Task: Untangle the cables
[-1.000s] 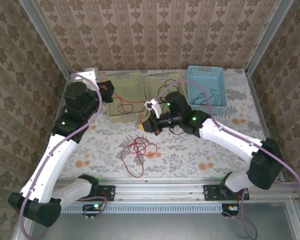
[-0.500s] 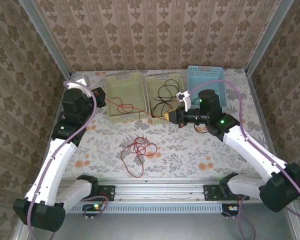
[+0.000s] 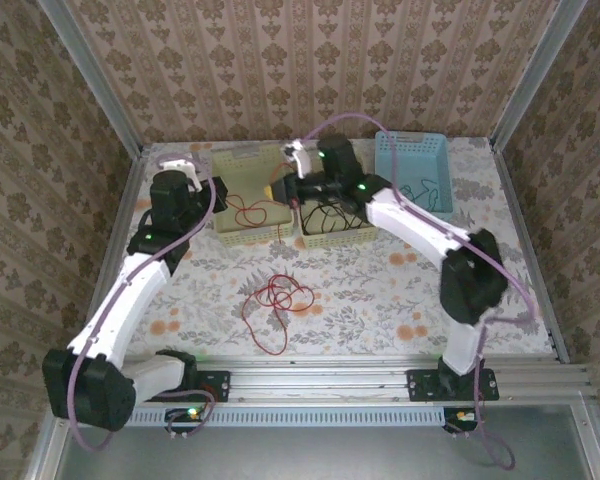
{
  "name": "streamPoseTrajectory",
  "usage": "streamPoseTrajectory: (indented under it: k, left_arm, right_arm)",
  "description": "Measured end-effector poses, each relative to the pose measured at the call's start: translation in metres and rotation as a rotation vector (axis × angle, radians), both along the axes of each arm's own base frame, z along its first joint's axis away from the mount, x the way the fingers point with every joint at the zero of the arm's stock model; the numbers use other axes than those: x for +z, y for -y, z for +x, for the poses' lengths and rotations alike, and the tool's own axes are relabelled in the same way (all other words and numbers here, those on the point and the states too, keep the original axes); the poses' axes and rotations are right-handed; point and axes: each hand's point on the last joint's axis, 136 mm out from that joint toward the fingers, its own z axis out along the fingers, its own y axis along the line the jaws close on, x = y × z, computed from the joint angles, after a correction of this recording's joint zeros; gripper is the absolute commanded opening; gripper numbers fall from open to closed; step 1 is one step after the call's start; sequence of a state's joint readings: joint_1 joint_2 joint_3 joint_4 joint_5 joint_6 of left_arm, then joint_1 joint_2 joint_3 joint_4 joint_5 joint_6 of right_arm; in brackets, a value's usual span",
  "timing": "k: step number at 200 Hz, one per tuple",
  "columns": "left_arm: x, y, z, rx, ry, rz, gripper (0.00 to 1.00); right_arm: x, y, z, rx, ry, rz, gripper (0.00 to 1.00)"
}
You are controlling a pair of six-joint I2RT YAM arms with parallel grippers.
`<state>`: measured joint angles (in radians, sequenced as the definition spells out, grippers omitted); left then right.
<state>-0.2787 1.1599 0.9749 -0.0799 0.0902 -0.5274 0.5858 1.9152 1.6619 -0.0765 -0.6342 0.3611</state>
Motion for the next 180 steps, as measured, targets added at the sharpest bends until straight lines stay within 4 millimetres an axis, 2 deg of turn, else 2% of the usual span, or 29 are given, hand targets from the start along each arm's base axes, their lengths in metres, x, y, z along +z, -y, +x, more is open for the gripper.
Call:
streamPoseTrajectory:
  k: [9,19,32,42,54,64,76,87,109,126,142,151,163,180]
  left_arm:
    - [-0.008,0.0,0.009,0.008,-0.007,0.014,0.0]
    - [-0.02,0.0,0.018,0.018,-0.024,0.029,0.02]
    - [-0.042,0.0,0.033,0.031,-0.061,0.053,0.09]
    - [-0.065,0.0,0.043,0.039,-0.104,0.072,0.16]
    - [-0.092,0.001,0.052,0.046,-0.162,0.089,0.2]
    - [-0.112,0.003,0.06,0.046,-0.206,0.107,0.28]
    - [-0.125,0.004,0.068,0.047,-0.234,0.121,0.38]
    - [-0.128,0.006,0.075,0.053,-0.244,0.127,0.47]
    - [-0.112,0.011,0.091,0.055,-0.204,0.142,0.65]
    - [-0.095,0.014,0.099,0.057,-0.164,0.141,0.78]
    - [-0.083,0.018,0.103,0.059,-0.137,0.142,0.86]
    - [-0.08,0.021,0.101,0.048,-0.124,0.158,0.89]
    - [-0.076,0.03,0.095,0.026,-0.115,0.174,0.9]
    - [-0.068,0.051,0.077,-0.041,-0.092,0.206,0.91]
  right_arm:
    - [-0.009,-0.013,0.015,0.005,-0.007,-0.013,0.01]
    - [-0.023,-0.024,0.03,0.004,-0.028,-0.035,0.1]
    - [-0.047,-0.032,0.046,-0.012,-0.071,-0.076,0.38]
    - [-0.069,-0.034,0.055,-0.029,-0.115,-0.119,0.54]
    - [-0.093,-0.032,0.061,-0.059,-0.156,-0.178,0.6]
    - [-0.11,-0.027,0.06,-0.09,-0.195,-0.231,0.63]
    - [-0.122,-0.017,0.058,-0.128,-0.213,-0.286,0.65]
    - [-0.126,-0.005,0.053,-0.164,-0.211,-0.323,0.66]
    - [-0.112,0.026,0.034,-0.231,-0.174,-0.378,0.67]
    - [-0.082,0.05,0.018,-0.285,-0.108,-0.373,0.67]
    - [-0.05,0.07,0.001,-0.32,-0.043,-0.338,0.67]
    - [-0.034,0.08,-0.01,-0.333,-0.005,-0.316,0.67]
    - [-0.023,0.092,-0.024,-0.337,0.027,-0.3,0.67]
    - [-0.026,0.106,-0.042,-0.339,0.033,-0.306,0.67]
